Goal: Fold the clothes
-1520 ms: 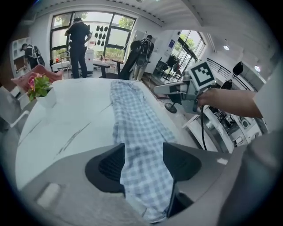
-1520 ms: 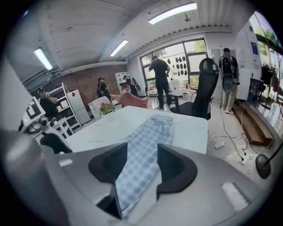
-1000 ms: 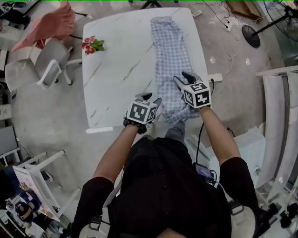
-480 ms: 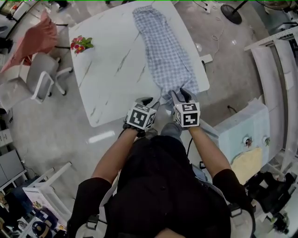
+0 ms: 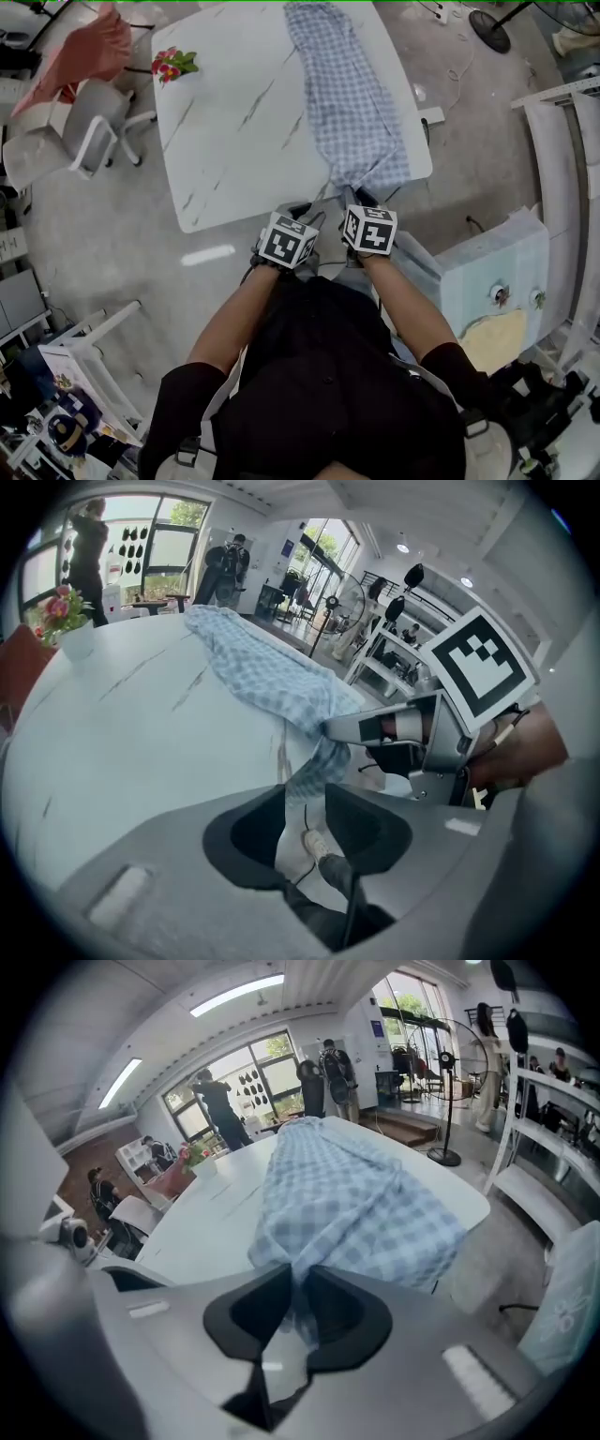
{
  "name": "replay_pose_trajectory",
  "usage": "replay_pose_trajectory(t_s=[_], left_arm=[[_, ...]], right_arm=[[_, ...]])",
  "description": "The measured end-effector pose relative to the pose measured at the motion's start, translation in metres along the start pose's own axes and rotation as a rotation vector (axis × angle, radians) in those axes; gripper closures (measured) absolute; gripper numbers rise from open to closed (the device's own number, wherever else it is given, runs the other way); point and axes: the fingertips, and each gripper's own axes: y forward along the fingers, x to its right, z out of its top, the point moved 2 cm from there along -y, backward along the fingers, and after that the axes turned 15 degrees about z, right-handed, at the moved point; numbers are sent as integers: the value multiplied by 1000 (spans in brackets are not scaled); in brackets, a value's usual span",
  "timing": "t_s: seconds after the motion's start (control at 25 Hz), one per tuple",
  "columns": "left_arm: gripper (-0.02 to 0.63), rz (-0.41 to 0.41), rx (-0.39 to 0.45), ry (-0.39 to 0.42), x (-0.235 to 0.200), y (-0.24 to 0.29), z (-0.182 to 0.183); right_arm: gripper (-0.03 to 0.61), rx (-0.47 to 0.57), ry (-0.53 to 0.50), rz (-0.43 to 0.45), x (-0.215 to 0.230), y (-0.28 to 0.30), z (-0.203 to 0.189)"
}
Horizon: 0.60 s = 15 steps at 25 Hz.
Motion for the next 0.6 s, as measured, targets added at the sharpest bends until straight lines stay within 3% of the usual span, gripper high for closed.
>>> replay_pose_trajectory(t_s=[0.12,0.32,0.6], left_arm=[[469,18,8,3,8,4,-5],[445,12,61,113,33,25,-7],[420,62,7,259,54,57,-24]], right_arm=[[529,-31,-23,65,-7,-6,-5],[549,-51,4,227,-6,-30,-6],[551,-89,-89,366,-8,-53,-5]])
